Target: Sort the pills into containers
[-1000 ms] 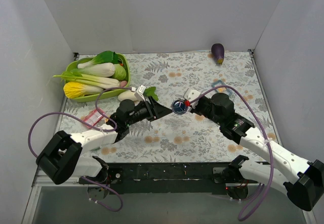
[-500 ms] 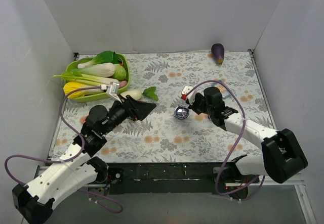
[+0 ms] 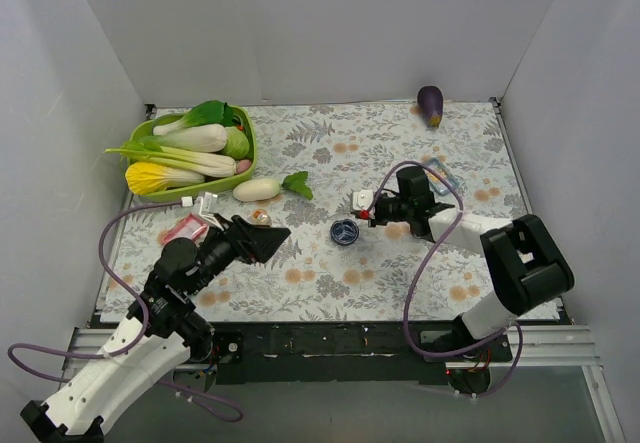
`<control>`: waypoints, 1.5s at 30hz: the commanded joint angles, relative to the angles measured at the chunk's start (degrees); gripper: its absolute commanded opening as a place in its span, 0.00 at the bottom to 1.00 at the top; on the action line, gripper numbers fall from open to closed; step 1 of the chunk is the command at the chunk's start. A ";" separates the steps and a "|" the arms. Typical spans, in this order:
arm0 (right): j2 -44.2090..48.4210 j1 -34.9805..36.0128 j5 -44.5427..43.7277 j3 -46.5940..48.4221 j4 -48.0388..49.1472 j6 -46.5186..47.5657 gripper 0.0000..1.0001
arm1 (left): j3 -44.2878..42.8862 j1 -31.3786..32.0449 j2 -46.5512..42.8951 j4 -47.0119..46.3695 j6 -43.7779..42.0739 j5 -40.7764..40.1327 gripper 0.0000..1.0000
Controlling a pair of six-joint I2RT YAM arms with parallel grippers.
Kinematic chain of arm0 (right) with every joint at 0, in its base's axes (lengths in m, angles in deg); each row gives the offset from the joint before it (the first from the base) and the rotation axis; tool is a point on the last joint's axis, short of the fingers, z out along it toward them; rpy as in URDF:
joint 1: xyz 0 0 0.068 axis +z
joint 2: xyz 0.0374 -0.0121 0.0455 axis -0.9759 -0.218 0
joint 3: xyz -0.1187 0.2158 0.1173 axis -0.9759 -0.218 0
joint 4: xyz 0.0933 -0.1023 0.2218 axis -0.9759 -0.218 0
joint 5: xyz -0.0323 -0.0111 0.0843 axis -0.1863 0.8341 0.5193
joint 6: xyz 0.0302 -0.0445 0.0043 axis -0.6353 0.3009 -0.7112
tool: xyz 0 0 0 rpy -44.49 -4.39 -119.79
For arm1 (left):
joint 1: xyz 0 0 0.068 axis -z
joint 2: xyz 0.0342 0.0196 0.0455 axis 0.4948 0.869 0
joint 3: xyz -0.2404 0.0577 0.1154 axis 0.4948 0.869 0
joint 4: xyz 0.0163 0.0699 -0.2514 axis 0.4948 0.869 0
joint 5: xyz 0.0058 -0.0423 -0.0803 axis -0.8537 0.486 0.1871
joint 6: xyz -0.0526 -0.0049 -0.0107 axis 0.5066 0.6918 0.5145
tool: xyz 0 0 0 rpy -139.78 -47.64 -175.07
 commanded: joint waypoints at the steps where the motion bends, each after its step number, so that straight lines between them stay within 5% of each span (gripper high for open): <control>1: -4.68 -0.64 8.50 9.96 -6.48 13.12 0.01 | -0.61 -0.16 -2.78 5.44 -2.05 -2.11 0.87; 5: -10.92 -0.64 8.94 18.95 -19.39 19.53 0.01 | -1.05 -0.25 -4.54 9.22 -2.93 -3.69 0.89; 14: -14.80 -0.37 7.10 25.63 -27.07 23.24 0.27 | -0.26 -0.16 -7.01 11.87 -3.11 -4.05 0.91; 24: -15.77 -0.46 3.05 30.20 -23.82 6.82 0.54 | -0.70 -0.16 -5.51 11.17 -3.99 -2.12 0.91; 30: -13.23 -1.17 5.51 34.69 -29.96 -1.11 0.70 | -1.58 -0.16 -2.36 10.20 -6.01 1.66 0.91; 35: -7.34 -0.82 11.13 32.94 -39.98 3.37 0.57 | -1.67 -0.16 -1.82 10.29 -6.45 1.75 0.91; 37: -6.20 -0.11 10.97 31.36 -43.24 5.30 0.42 | -1.41 -0.25 -1.82 9.85 -6.45 1.57 0.91; 38: -6.10 0.15 10.09 30.14 -44.03 6.09 0.20 | -1.14 -0.16 -1.73 9.76 -6.45 1.57 0.91; 40: -6.62 0.85 8.69 28.99 -44.65 6.80 0.08 | -1.05 -0.25 -1.38 9.15 -6.19 1.92 0.91; 45: -11.02 3.05 -0.37 28.72 -43.51 9.96 0.04 | -0.53 -0.16 -1.12 8.79 -5.66 2.72 0.91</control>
